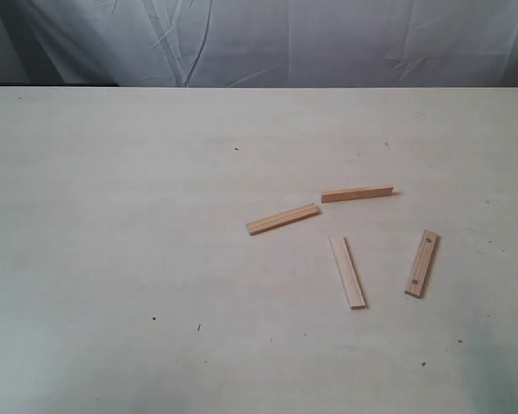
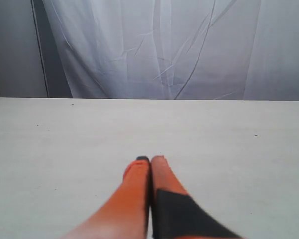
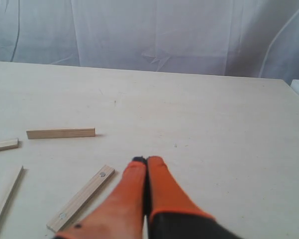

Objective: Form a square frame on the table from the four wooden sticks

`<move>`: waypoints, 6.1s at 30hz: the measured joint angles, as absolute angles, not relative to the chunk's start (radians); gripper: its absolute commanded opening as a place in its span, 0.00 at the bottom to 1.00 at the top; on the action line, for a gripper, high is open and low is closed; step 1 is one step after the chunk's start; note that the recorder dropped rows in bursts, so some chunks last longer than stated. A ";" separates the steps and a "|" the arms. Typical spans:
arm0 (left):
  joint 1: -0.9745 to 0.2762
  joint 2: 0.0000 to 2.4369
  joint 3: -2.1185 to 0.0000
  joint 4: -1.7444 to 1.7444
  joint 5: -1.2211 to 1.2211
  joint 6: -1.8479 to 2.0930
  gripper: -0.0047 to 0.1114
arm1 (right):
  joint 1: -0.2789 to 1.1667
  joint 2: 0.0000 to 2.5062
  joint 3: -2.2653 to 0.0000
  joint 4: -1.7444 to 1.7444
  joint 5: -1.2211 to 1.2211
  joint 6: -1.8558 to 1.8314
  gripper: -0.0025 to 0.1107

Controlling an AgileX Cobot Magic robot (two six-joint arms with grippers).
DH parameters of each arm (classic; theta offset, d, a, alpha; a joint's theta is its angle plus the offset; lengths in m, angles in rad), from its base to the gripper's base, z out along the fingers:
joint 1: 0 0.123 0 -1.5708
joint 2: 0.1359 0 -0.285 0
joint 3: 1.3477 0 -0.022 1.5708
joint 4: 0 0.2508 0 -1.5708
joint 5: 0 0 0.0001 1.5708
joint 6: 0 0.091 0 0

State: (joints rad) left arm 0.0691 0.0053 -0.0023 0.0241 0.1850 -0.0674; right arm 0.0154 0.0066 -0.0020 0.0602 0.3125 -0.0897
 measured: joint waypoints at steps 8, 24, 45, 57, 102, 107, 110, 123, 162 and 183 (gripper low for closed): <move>0.069 0.005 -0.002 0.024 0.185 -0.067 0.04 | 0.015 0.007 -0.002 0.060 0.313 -0.090 0.02; 0.069 0.005 -0.002 0.024 0.185 -0.067 0.04 | 0.015 0.007 -0.002 0.060 0.313 -0.090 0.02; 0.069 0.005 -0.002 0.024 0.185 -0.067 0.04 | 0.015 0.007 -0.002 0.060 0.313 -0.090 0.02; 0.069 0.005 -0.002 0.033 0.054 -0.067 0.04 | 0.015 0.007 -0.002 0.060 0.283 -0.090 0.02; -0.303 1.423 -0.637 -0.072 0.013 -0.067 0.04 | 0.242 1.639 -0.965 0.427 0.526 -0.326 0.01; -0.305 1.435 -0.637 -0.097 -0.010 -0.067 0.04 | 0.271 1.856 -1.098 0.431 0.532 -0.326 0.01; -0.305 1.437 -0.637 -0.104 -0.010 -0.067 0.04 | 0.271 1.925 -1.133 0.431 0.532 -0.328 0.01; -0.305 1.445 -0.637 -0.135 -0.018 -0.067 0.04 | 0.273 2.010 -1.138 0.429 0.348 -0.328 0.01; -0.305 1.445 -0.637 -0.141 -0.027 -0.067 0.04 | 0.273 2.093 -1.218 0.555 0.259 -0.330 0.01; -0.305 1.445 -0.637 -0.143 -0.027 -0.067 0.04 | 0.273 2.008 -1.250 0.527 0.275 -0.361 0.01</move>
State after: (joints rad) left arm -0.3053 1.4453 -0.6372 -0.1429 -0.0265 -0.0674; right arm 0.2727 2.0075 -1.2504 0.5273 0.2750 -0.3609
